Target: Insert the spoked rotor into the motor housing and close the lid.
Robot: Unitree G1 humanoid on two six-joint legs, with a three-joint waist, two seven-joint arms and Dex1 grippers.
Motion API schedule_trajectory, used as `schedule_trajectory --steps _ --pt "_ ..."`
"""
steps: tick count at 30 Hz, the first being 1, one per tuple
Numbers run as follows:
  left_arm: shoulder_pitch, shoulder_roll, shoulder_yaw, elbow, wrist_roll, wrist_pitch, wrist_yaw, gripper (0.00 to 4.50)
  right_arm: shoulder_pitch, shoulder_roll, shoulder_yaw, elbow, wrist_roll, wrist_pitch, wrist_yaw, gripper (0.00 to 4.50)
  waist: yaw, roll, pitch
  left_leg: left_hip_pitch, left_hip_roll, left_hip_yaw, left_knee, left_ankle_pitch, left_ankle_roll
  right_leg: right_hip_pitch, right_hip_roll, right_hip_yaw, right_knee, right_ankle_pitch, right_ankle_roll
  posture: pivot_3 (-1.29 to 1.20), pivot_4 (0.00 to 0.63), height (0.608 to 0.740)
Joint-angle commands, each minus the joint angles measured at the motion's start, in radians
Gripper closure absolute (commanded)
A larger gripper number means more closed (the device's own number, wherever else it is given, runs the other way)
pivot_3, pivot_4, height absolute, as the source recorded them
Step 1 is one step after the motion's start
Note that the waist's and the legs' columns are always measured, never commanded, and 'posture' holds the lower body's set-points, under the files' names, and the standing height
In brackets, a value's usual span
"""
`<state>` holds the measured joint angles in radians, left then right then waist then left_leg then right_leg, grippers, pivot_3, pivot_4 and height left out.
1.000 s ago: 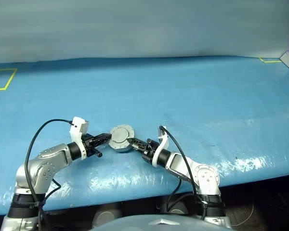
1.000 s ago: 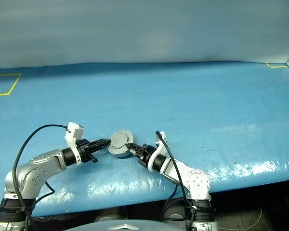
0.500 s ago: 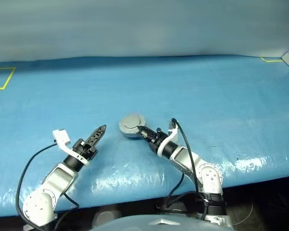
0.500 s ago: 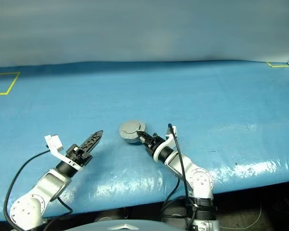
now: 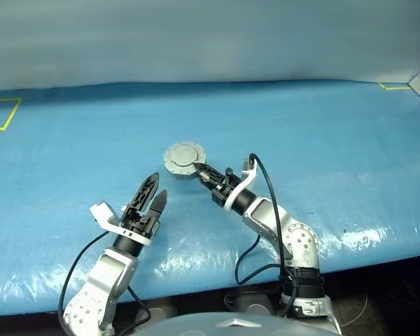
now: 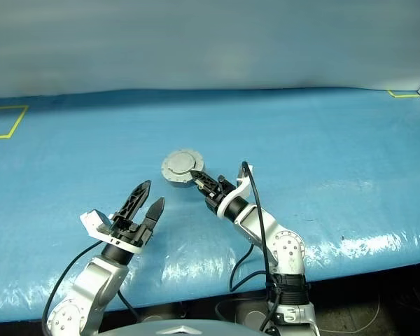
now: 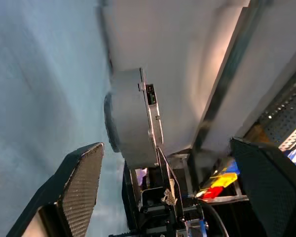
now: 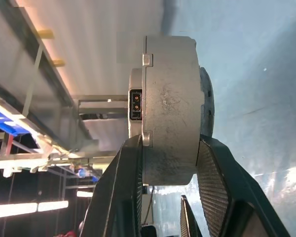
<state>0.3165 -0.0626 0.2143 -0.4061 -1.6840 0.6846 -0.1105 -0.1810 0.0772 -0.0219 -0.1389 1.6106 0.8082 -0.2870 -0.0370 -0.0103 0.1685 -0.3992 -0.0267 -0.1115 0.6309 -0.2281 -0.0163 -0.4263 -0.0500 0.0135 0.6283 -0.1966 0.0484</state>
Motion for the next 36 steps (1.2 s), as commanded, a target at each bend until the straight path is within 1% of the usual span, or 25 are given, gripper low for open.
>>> schedule_trajectory --steps 1,8,13,20,28,36 --pt "0.001 -0.043 -0.041 -0.013 -0.052 -0.019 -0.030 0.00 -0.005 0.066 0.043 -0.091 0.070 0.000 0.026 3.34 0.000 0.000 0.000 0.000 0.000 0.000 0.000 0.000 0.000 0.000 0.000 0.000 0.000 0.000 0.000 0.00 0.150 0.740" --pt "-0.011 -0.010 -0.062 0.036 -0.052 -0.037 -0.095 0.00 0.039 0.043 0.110 -0.116 0.108 0.017 0.017 3.34 0.000 0.000 0.000 0.000 0.000 0.000 0.000 0.000 0.000 0.000 0.000 0.000 0.000 0.000 0.000 0.00 0.150 0.740" --pt "-0.022 -0.011 -0.063 0.055 -0.061 -0.044 -0.127 0.00 0.066 0.021 0.136 -0.128 0.124 0.026 0.013 3.34 0.000 0.000 0.000 0.000 0.000 0.000 0.001 0.000 0.000 0.000 0.000 0.000 0.000 0.000 0.000 0.00 0.150 0.740" --pt "-0.031 -0.030 -0.084 0.050 -0.048 -0.074 -0.072 0.00 0.081 0.008 0.143 -0.162 0.148 0.025 0.004 3.34 0.000 0.000 0.000 0.000 0.000 0.000 0.001 0.000 0.000 0.000 0.000 0.000 0.000 0.000 0.000 0.00 0.150 0.740" --pt "0.002 -0.022 -0.128 0.003 -0.053 -0.089 -0.014 0.00 0.061 0.010 0.123 -0.156 0.130 -0.003 0.009 3.34 0.000 0.000 0.000 0.000 0.000 0.000 0.001 0.000 0.000 0.000 0.001 0.001 0.000 0.000 0.000 0.00 0.150 0.740" --pt "0.019 -0.037 -0.164 -0.048 -0.041 -0.135 0.015 0.00 0.057 0.009 0.125 -0.150 0.117 -0.005 0.019 3.34 0.000 0.000 0.000 0.000 0.000 0.000 0.001 0.000 0.000 0.000 0.001 0.001 0.000 0.000 0.000 0.00 0.150 0.740"
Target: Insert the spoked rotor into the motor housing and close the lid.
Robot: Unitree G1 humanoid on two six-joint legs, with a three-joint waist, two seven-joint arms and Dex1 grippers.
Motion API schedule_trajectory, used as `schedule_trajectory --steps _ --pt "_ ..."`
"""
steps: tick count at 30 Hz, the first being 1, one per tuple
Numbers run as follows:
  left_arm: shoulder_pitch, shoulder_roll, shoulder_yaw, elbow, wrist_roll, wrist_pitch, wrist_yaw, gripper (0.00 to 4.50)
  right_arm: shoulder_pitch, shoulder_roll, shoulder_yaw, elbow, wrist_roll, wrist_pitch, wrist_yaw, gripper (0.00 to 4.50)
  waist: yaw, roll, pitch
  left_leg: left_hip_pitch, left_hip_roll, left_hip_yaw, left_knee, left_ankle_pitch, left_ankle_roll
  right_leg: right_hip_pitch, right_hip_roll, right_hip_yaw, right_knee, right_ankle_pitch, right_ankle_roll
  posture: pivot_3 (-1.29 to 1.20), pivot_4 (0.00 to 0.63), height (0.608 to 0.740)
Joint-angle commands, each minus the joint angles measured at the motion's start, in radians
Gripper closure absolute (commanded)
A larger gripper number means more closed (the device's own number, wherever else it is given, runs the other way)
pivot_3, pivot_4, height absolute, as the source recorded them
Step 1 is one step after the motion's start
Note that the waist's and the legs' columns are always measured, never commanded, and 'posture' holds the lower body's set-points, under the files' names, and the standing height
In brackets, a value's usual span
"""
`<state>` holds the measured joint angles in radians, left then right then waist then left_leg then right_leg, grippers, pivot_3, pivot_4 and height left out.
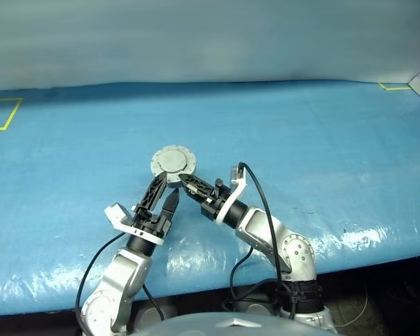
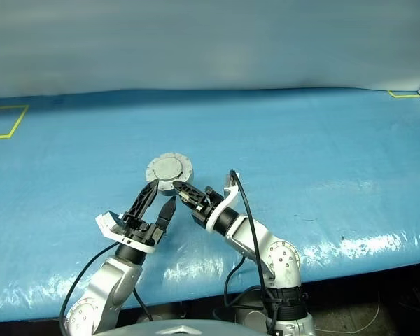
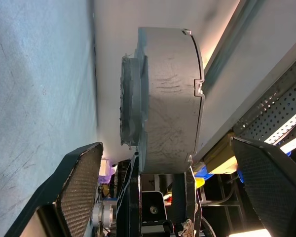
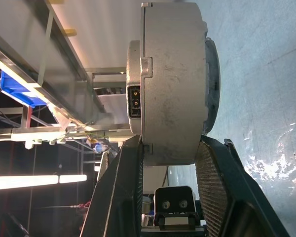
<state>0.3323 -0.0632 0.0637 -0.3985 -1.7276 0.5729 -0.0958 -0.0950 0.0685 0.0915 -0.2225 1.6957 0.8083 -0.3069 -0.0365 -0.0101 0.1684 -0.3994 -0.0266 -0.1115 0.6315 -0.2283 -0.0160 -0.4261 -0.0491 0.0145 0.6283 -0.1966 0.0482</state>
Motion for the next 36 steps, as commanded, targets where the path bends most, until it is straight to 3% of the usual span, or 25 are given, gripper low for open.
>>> schedule_trajectory --steps 1,19,26,29,33,36 --pt "0.001 -0.037 -0.014 -0.058 0.004 -0.031 0.002 0.00 -0.028 0.017 0.012 -0.069 0.032 -0.004 0.040 3.34 0.000 0.000 0.000 0.000 0.000 0.000 0.000 0.000 0.000 0.000 0.000 0.000 0.000 0.000 0.000 0.00 0.150 0.740" --pt "-0.146 -0.025 0.016 0.040 0.045 -0.104 0.014 0.00 0.002 -0.017 0.046 -0.097 0.048 0.016 0.039 3.34 0.000 0.000 0.000 0.000 0.000 0.000 0.001 0.000 0.000 0.001 0.001 0.000 0.000 0.000 0.000 0.00 0.150 0.740" --pt "-0.224 -0.020 0.008 0.090 0.055 -0.090 0.100 0.00 0.003 -0.025 0.052 -0.097 0.034 0.016 0.051 3.34 -0.001 0.000 0.000 0.001 0.000 0.000 0.002 0.000 0.000 0.002 0.002 0.001 0.000 0.001 0.000 0.00 0.150 0.740" --pt "-0.237 -0.032 0.012 0.110 0.044 -0.092 0.137 0.58 0.005 -0.026 0.053 -0.098 0.032 0.015 0.055 3.34 -0.001 0.000 0.000 0.001 0.001 0.000 0.002 0.000 0.000 0.002 0.003 0.001 0.000 0.001 -0.001 0.00 0.150 0.740" --pt "-0.244 -0.038 0.011 0.127 0.043 -0.092 0.173 1.95 0.006 -0.032 0.056 -0.099 0.031 0.013 0.062 3.34 0.001 0.000 0.000 0.001 0.001 -0.001 0.003 0.000 0.000 0.002 0.003 0.001 0.000 0.001 0.000 0.00 0.150 0.740" --pt "-0.237 -0.037 0.014 0.120 0.047 -0.092 0.174 2.04 0.004 -0.036 0.056 -0.101 0.012 0.008 0.073 3.34 0.001 0.000 0.000 0.001 0.001 0.000 0.004 0.000 0.000 0.003 0.003 0.002 0.000 0.002 0.000 0.00 0.150 0.740"
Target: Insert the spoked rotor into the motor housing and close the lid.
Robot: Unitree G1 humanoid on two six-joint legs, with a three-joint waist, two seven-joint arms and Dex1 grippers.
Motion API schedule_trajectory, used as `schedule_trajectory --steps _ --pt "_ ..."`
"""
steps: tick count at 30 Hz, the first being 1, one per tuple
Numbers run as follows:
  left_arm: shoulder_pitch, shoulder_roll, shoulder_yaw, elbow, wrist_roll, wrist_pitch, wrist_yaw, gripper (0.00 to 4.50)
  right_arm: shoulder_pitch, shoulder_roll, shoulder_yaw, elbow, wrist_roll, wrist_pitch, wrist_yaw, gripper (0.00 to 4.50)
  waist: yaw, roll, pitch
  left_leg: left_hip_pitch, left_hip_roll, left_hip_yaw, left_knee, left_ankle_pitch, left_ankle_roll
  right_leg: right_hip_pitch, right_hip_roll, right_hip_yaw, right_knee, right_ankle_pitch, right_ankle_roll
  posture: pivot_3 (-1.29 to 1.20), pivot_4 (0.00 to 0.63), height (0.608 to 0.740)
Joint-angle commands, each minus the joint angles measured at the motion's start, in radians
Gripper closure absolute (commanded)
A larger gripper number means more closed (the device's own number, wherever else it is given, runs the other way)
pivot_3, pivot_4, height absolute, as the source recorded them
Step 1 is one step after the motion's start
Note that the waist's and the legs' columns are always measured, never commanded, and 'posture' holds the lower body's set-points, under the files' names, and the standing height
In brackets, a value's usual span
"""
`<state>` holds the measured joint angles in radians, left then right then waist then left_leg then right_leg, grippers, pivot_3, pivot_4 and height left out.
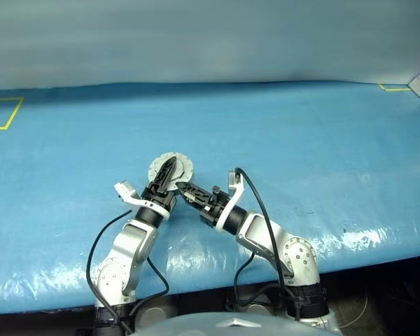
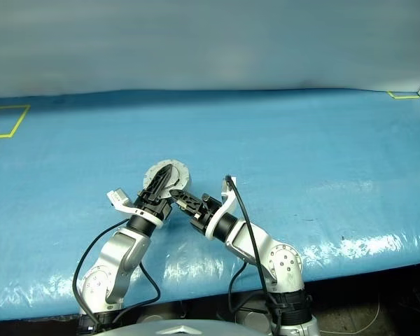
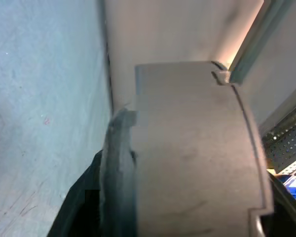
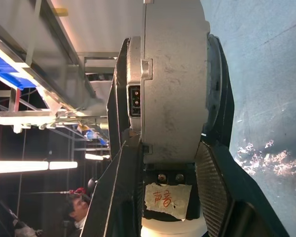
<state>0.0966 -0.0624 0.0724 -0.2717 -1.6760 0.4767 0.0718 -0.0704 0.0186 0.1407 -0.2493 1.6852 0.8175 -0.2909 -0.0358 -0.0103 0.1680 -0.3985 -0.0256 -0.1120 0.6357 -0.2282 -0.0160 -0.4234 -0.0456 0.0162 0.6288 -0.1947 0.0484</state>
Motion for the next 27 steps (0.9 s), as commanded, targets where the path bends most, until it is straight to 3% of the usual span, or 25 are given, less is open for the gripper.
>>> schedule_trajectory --steps 1,7,17,25,27 --pt "0.001 -0.036 0.006 -0.008 -0.004 0.005 0.005 2.04 -0.022 0.011 0.006 -0.076 0.006 -0.004 0.063 3.34 0.000 0.000 0.000 0.000 0.000 0.000 0.000 0.000 0.000 0.000 0.000 0.000 0.000 0.000 0.000 0.00 0.150 0.740" --pt "0.000 -0.028 0.024 -0.011 0.026 -0.011 0.008 2.04 -0.023 -0.041 -0.015 -0.084 -0.149 -0.026 0.144 3.34 0.000 0.000 0.000 0.000 0.000 0.000 0.003 0.000 0.000 0.001 0.000 0.000 0.000 0.001 0.000 0.00 0.150 0.740" --pt "-0.141 0.081 0.192 0.126 0.127 -0.060 -0.010 2.04 0.020 -0.298 0.066 -0.189 -0.747 -0.175 0.364 0.04 0.010 0.000 0.000 0.001 0.001 -0.002 0.010 -0.002 0.002 0.006 0.002 -0.002 0.000 0.002 0.002 0.00 0.150 0.740" --pt "-0.483 0.222 0.306 0.571 0.287 -0.033 -0.091 2.04 0.061 -0.417 0.270 -0.189 -1.270 -0.429 0.499 0.00 0.019 -0.001 0.000 0.002 -0.002 -0.002 0.011 -0.001 0.002 0.008 0.001 -0.001 -0.002 0.003 0.004 0.00 0.150 0.740" --pt "-0.595 0.248 0.328 0.727 0.343 -0.043 -0.141 2.04 0.089 -0.401 0.285 -0.163 -1.362 -0.510 0.487 0.00 0.024 -0.003 0.000 0.002 -0.002 -0.002 0.011 -0.001 0.002 0.009 0.001 -0.001 -0.003 0.004 0.005 0.00 0.150 0.740"
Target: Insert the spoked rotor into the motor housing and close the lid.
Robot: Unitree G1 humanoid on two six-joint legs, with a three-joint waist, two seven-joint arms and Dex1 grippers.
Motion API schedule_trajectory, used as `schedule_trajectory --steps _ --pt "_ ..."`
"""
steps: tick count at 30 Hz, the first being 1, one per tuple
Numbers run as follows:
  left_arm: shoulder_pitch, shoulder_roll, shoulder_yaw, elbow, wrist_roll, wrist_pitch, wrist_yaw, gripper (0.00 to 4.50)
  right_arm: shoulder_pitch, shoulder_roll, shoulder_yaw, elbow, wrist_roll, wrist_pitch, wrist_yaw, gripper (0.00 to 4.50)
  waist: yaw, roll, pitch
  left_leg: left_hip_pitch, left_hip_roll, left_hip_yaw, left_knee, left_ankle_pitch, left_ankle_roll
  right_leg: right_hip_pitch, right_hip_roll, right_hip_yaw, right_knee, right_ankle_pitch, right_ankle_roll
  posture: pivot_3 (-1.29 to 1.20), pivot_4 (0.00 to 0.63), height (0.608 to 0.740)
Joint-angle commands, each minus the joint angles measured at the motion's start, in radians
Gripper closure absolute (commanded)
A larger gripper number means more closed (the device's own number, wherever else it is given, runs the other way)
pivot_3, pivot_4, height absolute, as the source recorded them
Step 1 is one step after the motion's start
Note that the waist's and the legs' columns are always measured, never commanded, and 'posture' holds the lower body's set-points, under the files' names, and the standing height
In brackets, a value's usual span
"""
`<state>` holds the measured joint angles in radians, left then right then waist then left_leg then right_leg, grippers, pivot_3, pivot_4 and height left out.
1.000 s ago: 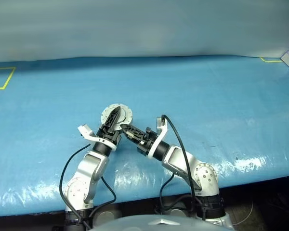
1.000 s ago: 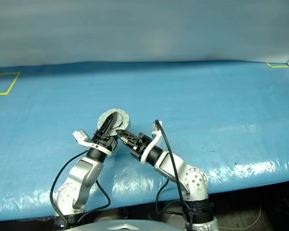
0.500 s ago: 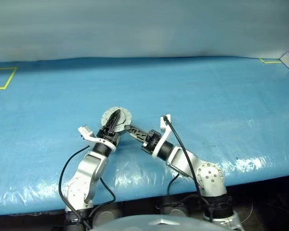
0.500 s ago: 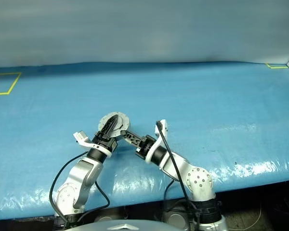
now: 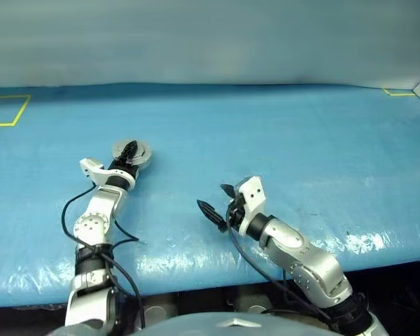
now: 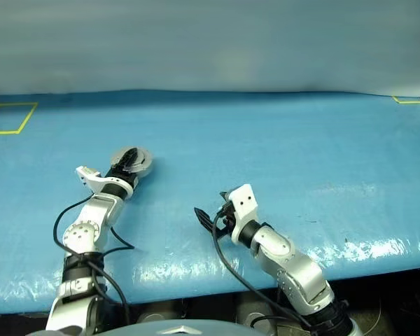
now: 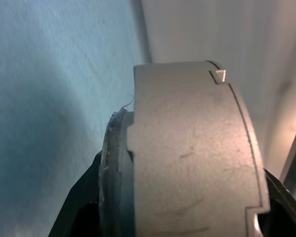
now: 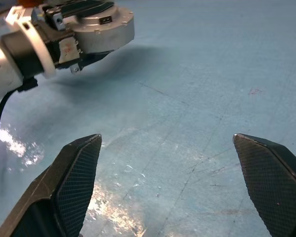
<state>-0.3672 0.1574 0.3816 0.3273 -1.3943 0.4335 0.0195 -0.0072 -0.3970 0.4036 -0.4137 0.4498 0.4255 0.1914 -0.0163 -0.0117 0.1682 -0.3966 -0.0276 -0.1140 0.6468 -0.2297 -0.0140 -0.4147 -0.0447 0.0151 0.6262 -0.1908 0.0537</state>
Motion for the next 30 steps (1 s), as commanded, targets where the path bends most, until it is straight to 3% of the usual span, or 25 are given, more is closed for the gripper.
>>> schedule_trajectory --steps 1,8,16,17,23,26,30 --pt "-0.182 0.039 0.032 0.200 0.088 -0.010 -0.107 2.04 0.040 0.026 0.022 0.013 -0.161 -0.148 -0.003 0.00 0.006 -0.002 0.001 0.000 0.000 0.000 0.000 0.000 0.000 0.000 0.000 0.000 0.000 0.001 0.001 0.00 0.150 0.740" --pt "-0.473 0.095 0.094 0.630 0.284 -0.099 -0.209 2.04 0.081 0.066 0.013 0.010 -0.247 -0.104 0.009 0.00 -0.004 -0.007 0.004 -0.001 0.000 0.000 0.000 0.000 0.000 -0.001 0.000 0.001 0.000 0.002 0.003 0.00 0.150 0.740" --pt "-0.585 0.131 0.124 0.817 0.471 -0.172 -0.192 2.04 0.109 0.108 -0.011 -0.015 -0.277 -0.063 0.014 0.00 -0.011 -0.007 0.004 -0.001 0.001 0.000 -0.001 0.000 0.000 -0.002 0.000 0.000 0.000 0.003 0.004 0.00 0.150 0.740" --pt "-0.584 0.136 0.123 0.823 0.496 -0.171 -0.183 2.04 0.111 0.117 -0.013 -0.016 -0.276 -0.056 0.014 0.00 -0.011 -0.007 0.004 -0.001 0.001 0.000 -0.001 0.000 0.000 -0.002 0.000 0.000 0.000 0.003 0.004 0.00 0.150 0.740" --pt "-0.506 0.173 0.108 0.763 0.618 -0.125 -0.161 0.11 0.091 0.153 -0.002 0.003 -0.296 -0.031 0.038 0.00 -0.022 -0.007 0.003 0.004 0.001 0.001 -0.001 0.000 0.000 0.001 0.000 0.000 0.002 0.003 0.005 0.00 0.150 0.740" --pt "-0.452 0.186 0.121 0.696 0.636 -0.072 -0.149 0.05 0.083 0.164 -0.004 0.009 -0.302 -0.021 0.050 0.00 -0.035 -0.006 0.003 0.006 0.002 0.002 -0.001 0.000 -0.001 0.001 0.000 0.002 0.003 0.003 0.005 0.00 0.150 0.740" --pt "-0.283 0.197 0.146 0.461 0.617 0.069 -0.096 0.05 0.072 0.174 -0.008 0.018 -0.306 -0.006 0.069 0.00 -0.047 -0.005 0.002 0.011 0.003 0.005 -0.003 0.000 -0.001 0.003 0.000 0.004 0.005 0.003 0.004 0.00 0.150 0.740"
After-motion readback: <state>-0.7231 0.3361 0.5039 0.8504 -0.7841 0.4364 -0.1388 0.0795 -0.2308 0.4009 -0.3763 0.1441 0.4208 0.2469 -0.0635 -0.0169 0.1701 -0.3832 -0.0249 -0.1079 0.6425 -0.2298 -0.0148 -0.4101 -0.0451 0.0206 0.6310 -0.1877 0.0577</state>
